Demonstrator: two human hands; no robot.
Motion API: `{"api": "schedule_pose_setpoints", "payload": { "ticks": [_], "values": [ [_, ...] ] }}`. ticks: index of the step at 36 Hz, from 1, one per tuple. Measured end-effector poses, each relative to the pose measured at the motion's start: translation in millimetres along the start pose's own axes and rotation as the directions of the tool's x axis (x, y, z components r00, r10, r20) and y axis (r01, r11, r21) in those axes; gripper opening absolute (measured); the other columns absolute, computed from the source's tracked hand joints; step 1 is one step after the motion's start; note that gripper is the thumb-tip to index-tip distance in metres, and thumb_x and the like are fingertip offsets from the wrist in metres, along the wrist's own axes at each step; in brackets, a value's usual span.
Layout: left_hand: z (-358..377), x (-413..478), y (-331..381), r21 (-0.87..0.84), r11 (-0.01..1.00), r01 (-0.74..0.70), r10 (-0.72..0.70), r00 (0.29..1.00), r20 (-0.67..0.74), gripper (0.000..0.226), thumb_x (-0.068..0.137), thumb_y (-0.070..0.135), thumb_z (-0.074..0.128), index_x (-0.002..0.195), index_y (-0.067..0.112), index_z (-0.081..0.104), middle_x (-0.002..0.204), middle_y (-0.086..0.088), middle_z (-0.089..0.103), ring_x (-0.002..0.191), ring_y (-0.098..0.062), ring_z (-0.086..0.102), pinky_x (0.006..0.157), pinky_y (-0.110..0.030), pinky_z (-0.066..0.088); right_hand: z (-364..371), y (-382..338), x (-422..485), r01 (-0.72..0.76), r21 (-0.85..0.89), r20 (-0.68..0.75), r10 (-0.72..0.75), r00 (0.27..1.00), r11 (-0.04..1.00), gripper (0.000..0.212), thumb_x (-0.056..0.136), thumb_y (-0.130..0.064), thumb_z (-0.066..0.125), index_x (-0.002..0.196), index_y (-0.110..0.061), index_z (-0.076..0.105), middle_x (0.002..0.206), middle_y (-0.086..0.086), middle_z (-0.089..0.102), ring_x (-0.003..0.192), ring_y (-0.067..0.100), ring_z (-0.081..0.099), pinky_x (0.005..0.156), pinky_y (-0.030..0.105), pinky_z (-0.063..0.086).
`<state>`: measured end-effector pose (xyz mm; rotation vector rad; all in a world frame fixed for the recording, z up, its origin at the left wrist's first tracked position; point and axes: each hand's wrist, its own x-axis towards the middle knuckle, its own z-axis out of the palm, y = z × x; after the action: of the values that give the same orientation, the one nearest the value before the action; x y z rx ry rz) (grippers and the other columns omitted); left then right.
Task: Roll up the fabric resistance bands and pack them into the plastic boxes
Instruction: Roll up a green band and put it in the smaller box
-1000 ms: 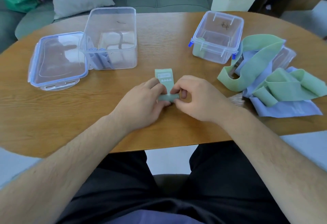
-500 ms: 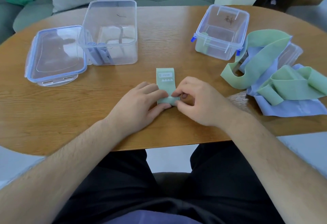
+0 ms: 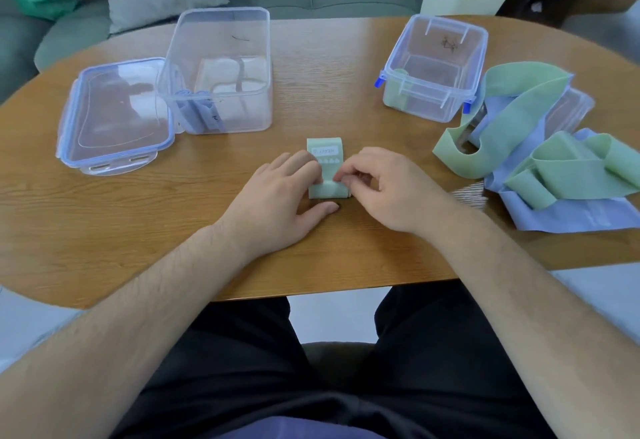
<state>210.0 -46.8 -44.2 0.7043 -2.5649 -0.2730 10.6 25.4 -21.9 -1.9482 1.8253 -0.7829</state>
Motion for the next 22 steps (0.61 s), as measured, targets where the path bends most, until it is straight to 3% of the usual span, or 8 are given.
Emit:
{"api": "schedule_pose_setpoints", "payload": {
  "ticks": [4,8,11,13,17,22],
  "values": [
    [2,5,-6,0.029,1.000,0.000,0.000,1.000,-0.020,0.034,0.094,0.047,0.061,0.095,0.013,0.057,0.106,-0.002,0.056,0.092,-0.025,0.054,0.077,-0.048,0.051,1,0,0,0.025,0.000,-0.007,-0.025,1.000,1.000,0.012,0.094,-0.020,0.068,0.104,-0.015,0.074,0.100,-0.009,0.052,0.080,0.008,0.054,0.078,0.011,0.041],
    [0,8,-6,0.081,0.997,-0.013,0.016,0.999,-0.036,0.038,0.095,0.047,0.061,0.098,0.010,0.064,0.106,-0.006,0.056,0.093,-0.026,0.054,0.080,-0.047,0.051,-2,1,3,0.036,-0.030,0.026,-0.035,0.999,0.999,0.024,0.091,-0.020,0.073,0.114,-0.014,0.072,0.097,-0.011,0.053,0.079,0.005,0.054,0.077,0.006,0.038],
    [-2,10,-3,0.102,0.994,-0.043,0.050,0.996,-0.070,0.036,0.094,0.039,0.064,0.111,0.007,0.063,0.110,-0.009,0.057,0.096,-0.030,0.054,0.083,-0.048,0.051,-4,0,7,0.042,-0.020,0.016,-0.042,0.999,0.999,0.023,0.091,-0.019,0.073,0.113,-0.020,0.068,0.092,-0.006,0.058,0.080,0.013,0.056,0.079,0.022,0.047],
    [-2,10,-1,0.122,0.990,-0.074,0.083,0.994,-0.073,0.028,0.094,0.032,0.066,0.109,0.009,0.062,0.107,-0.008,0.059,0.096,-0.030,0.055,0.080,-0.047,0.050,-6,2,11,0.028,-0.025,0.012,-0.027,1.000,0.999,0.013,0.092,-0.020,0.070,0.105,-0.023,0.065,0.091,-0.005,0.062,0.082,0.014,0.057,0.080,0.032,0.049],
    [0,14,-5,0.177,0.984,-0.030,0.050,0.993,-0.108,0.023,0.096,0.035,0.060,0.100,0.013,0.064,0.096,-0.003,0.059,0.092,-0.029,0.057,0.073,-0.045,0.049,-1,9,18,0.053,-0.068,-0.050,-0.057,0.997,0.996,0.010,0.099,-0.021,0.061,0.102,-0.019,0.071,0.100,-0.006,0.057,0.090,0.011,0.051,0.084,0.028,0.045],
    [1,24,-11,0.164,0.987,0.000,0.019,0.993,-0.118,0.025,0.096,0.035,0.057,0.098,0.012,0.068,0.096,-0.003,0.060,0.093,-0.028,0.058,0.077,-0.043,0.050,7,12,25,0.096,-0.146,-0.125,-0.115,0.986,0.985,0.020,0.100,-0.018,0.055,0.110,-0.012,0.071,0.102,-0.006,0.050,0.097,0.011,0.047,0.088,0.034,0.046]
  ]
}}
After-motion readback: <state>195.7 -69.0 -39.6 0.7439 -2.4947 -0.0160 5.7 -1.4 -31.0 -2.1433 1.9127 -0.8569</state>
